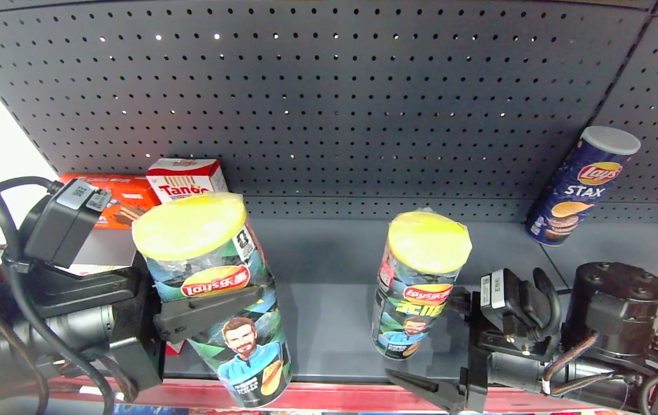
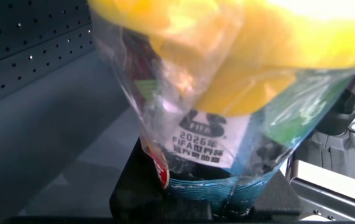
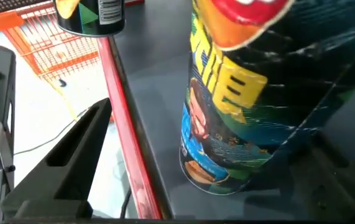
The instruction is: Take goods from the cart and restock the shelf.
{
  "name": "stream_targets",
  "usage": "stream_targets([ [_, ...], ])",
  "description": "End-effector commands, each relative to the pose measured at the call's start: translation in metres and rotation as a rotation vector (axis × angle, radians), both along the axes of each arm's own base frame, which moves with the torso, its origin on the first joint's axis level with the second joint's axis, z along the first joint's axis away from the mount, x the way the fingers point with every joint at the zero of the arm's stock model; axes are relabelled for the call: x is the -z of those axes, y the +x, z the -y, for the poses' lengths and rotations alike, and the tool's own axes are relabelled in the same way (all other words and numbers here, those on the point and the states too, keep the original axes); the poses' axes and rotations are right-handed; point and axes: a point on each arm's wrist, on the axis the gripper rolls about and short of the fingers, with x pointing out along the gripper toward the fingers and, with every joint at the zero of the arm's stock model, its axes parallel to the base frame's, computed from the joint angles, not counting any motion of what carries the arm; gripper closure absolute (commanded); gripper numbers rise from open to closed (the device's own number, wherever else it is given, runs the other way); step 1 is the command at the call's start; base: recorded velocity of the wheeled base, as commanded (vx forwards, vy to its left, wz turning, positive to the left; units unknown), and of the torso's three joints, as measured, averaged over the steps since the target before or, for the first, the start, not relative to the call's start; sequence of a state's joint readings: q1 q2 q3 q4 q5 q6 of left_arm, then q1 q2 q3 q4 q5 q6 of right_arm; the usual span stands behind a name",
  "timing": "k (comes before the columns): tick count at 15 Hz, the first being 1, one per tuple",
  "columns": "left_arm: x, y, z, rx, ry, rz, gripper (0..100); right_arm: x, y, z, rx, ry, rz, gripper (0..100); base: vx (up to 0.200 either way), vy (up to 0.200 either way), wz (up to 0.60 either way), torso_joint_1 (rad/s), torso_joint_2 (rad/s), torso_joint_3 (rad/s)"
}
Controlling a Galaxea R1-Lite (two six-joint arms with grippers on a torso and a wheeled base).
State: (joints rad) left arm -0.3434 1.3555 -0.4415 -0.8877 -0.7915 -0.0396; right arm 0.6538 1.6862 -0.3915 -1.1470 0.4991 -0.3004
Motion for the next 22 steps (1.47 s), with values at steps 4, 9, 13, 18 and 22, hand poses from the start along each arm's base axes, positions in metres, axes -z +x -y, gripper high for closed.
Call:
stream_targets([
  [4,0.0,-0.001,0.0,0.0,-0.001,0.001,100,-0.006,0.004,0.003,0.06,0.011,0.025,0,0.0,0.0,0.0,0.0,0.0,0.0],
  [9,0.0,0.0,0.0,0.002,0.0,0.0,100,-0.039,0.001,0.029,0.159,0.083,0.112,0,0.0,0.0,0.0,0.0,0.0,0.0],
  [13,0.0,-0.001,0.0,0.003,0.0,0.001,100,-0.077,-0.038,0.053,0.222,0.116,0.159,0,0.0,0.0,0.0,0.0,0.0,0.0],
  [18,-0.002,-0.002,0.001,0.006,-0.002,0.009,100,-0.099,-0.103,0.099,0.369,0.107,0.16,0,0.0,0.0,0.0,0.0,0.0,0.0],
  [22,-0.005,0.001,0.003,0.014,-0.006,0.019,100,-0.054,-0.154,0.136,0.542,0.012,0.062,0,0.0,0.0,0.0,0.0,0.0,0.0],
])
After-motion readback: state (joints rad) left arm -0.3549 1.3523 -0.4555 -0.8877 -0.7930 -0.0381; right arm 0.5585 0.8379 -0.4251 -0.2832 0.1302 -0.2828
